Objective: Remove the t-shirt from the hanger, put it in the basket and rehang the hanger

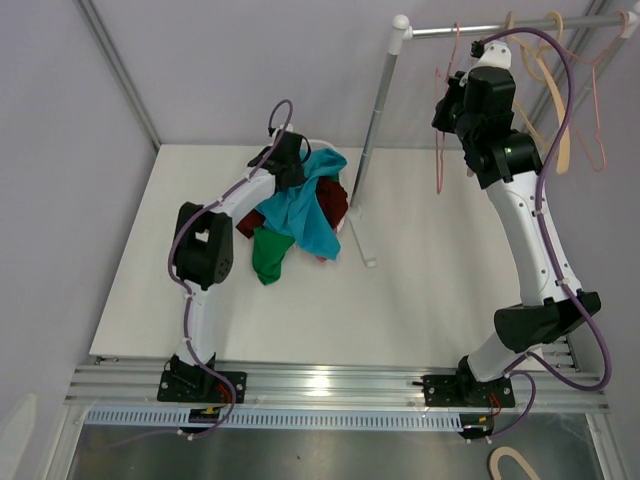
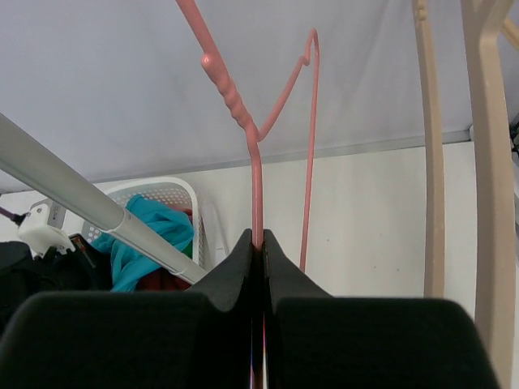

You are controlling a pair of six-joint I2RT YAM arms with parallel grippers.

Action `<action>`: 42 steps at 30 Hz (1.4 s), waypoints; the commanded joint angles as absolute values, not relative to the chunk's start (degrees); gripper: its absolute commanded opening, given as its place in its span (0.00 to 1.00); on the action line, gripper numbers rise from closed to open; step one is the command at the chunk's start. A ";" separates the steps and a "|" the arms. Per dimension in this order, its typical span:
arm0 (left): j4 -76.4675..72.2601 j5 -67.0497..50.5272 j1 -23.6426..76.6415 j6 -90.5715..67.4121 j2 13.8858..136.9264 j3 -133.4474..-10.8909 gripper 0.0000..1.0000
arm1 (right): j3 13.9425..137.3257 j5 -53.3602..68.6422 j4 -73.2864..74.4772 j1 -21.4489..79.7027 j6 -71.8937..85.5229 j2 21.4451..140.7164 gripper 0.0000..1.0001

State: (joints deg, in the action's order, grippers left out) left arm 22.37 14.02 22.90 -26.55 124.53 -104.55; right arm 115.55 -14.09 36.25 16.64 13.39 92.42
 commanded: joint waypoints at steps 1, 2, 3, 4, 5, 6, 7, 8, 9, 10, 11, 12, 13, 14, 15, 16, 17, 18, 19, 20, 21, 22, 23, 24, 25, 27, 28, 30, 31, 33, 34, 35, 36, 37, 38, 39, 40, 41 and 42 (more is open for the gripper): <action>27.16 10.98 23.29 -28.13 121.65 -105.21 0.01 | 115.40 -14.59 36.30 16.61 13.36 89.91 0.00; 27.68 11.33 23.29 -28.04 121.38 -105.29 0.01 | 115.40 -14.50 36.21 16.61 13.53 89.91 0.00; 28.56 12.03 23.29 -27.95 121.12 -104.86 0.01 | 115.31 -14.41 36.04 16.61 13.62 90.09 0.00; 28.74 12.04 23.29 -27.78 120.59 -104.68 0.01 | 115.31 -13.98 35.95 16.61 13.80 90.17 0.00; 28.91 12.22 23.29 -27.69 119.54 -103.02 0.01 | 115.31 -13.80 35.95 16.61 13.97 90.26 0.00; 28.57 12.48 23.29 -27.77 118.75 -102.22 0.09 | 115.40 -13.71 36.03 16.70 14.06 90.35 0.00; 27.69 12.48 23.29 -27.69 117.87 -101.35 0.19 | 115.31 -13.71 35.95 16.70 14.15 90.44 0.00; 26.55 12.48 23.29 -27.25 116.03 -97.94 0.25 | 115.23 -13.62 35.86 16.70 14.24 90.35 0.00; 24.63 12.74 23.29 -26.99 115.15 -96.95 0.25 | 115.22 -13.62 35.95 16.79 14.24 90.44 0.00; 23.91 13.70 23.29 -26.90 114.27 -95.38 0.25 | 115.22 -13.71 35.95 16.87 14.33 90.44 0.00; 23.47 13.97 23.29 -26.11 112.87 -95.80 0.29 | 115.31 -13.62 36.03 16.79 14.33 90.44 0.00; 24.16 14.32 23.38 -25.67 112.42 -96.58 0.33 | 115.31 -13.62 36.12 16.87 14.33 90.35 0.00; 25.48 15.28 23.47 -25.06 112.24 -100.51 0.37 | 115.23 -13.71 36.12 16.87 14.24 90.26 0.00; 27.14 16.34 23.99 -24.53 112.06 -101.94 0.46 | 115.22 -13.71 36.30 16.79 14.15 90.26 0.04; 28.29 17.48 24.43 -23.91 111.71 -103.00 0.51 | 115.31 -13.88 36.39 16.79 14.15 90.26 0.07; 29.52 20.10 25.04 -22.17 111.36 -103.96 0.54 | 115.23 -13.97 36.39 16.79 14.24 90.09 0.11; 29.79 21.61 26.18 -21.19 110.92 -106.24 0.61 | 115.22 -14.24 36.30 16.79 14.24 90.00 0.19; 29.88 23.10 26.71 -20.31 109.79 -106.78 0.63 | 115.31 -14.33 36.30 16.79 14.24 90.00 0.20; 29.80 24.33 27.24 -18.48 109.43 -107.48 0.65 | 115.31 -14.50 36.30 16.79 14.15 90.00 0.22; 29.36 26.61 27.94 -17.50 108.99 -108.53 0.68 | 115.40 -14.59 36.21 16.87 14.24 90.00 0.25; 29.01 27.59 28.30 -16.53 108.55 -109.68 0.69 | 115.40 -14.85 36.21 16.79 14.15 89.91 0.27; 28.83 28.99 28.56 -14.96 107.94 -110.30 0.74 | 115.57 -15.03 36.21 16.87 14.24 90.00 0.29; 28.39 31.44 29.26 -13.98 107.49 -111.17 0.86 | 115.66 -15.03 36.30 16.79 13.89 90.00 0.33; 27.87 32.25 29.53 -13.10 107.06 -111.53 0.87 | 115.93 -15.64 36.39 16.79 13.89 90.00 0.34; 27.08 32.78 29.79 -11.44 105.75 -111.45 0.91 | 116.28 -15.82 36.47 16.79 13.80 90.09 0.37; 24.97 33.84 30.67 -10.29 104.07 -110.40 0.93 | 116.98 -17.48 37.09 16.79 13.10 90.44 0.41; 24.26 34.10 30.93 -9.07 102.06 -109.96 0.95 | 118.03 -18.27 37.44 16.79 12.66 90.53 0.46; 22.77 34.63 31.81 -8.35 99.68 -107.67 0.99 | 119.35 -20.29 38.84 16.52 11.69 91.05 0.50; 22.24 34.80 32.34 -7.65 96.88 -106.88 0.99 | 120.23 -21.26 39.28 16.35 11.25 91.05 0.56; 20.49 34.54 32.69 -6.95 93.62 -103.39 0.99 | 120.76 -21.36 39.46 16.08 10.73 90.62 0.62; 19.78 34.37 32.78 -6.77 91.78 -102.23 1.00 | 120.94 -20.75 39.46 16.08 10.55 90.44 0.70; 19.43 34.19 32.87 -6.77 88.19 -100.22 1.00 | 120.85 -20.74 39.46 16.08 10.46 90.00 0.75; 18.81 33.84 32.87 -7.12 86.33 -98.02 0.99 | 120.68 -20.48 39.55 16.08 10.28 89.65 0.77; 18.37 33.58 33.48 -7.29 84.39 -95.47 1.00 | 120.33 -19.70 39.55 16.08 10.20 88.60 0.81; 17.59 33.57 34.10 -7.38 80.46 -93.97 1.00 | 119.19 -19.08 39.38 16.08 10.20 87.90 0.84; 16.62 34.44 34.88 -7.38 78.59 -92.56 0.99 | 118.22 -18.03 38.94 16.17 9.85 87.02 0.85; 14.35 34.71 36.63 -7.47 76.66 -88.02 1.00 | 116.82 -15.93 37.28 16.17 9.67 84.92 0.87; 13.37 34.63 37.35 -7.56 74.64 -86.41 0.99 | 115.50 -14.78 36.40 16.17 9.67 83.68 0.88; 12.40 34.37 38.14 -8.08 70.96 -84.74 0.99 | 112.18 -13.46 35.34 16.17 9.75 82.28 0.89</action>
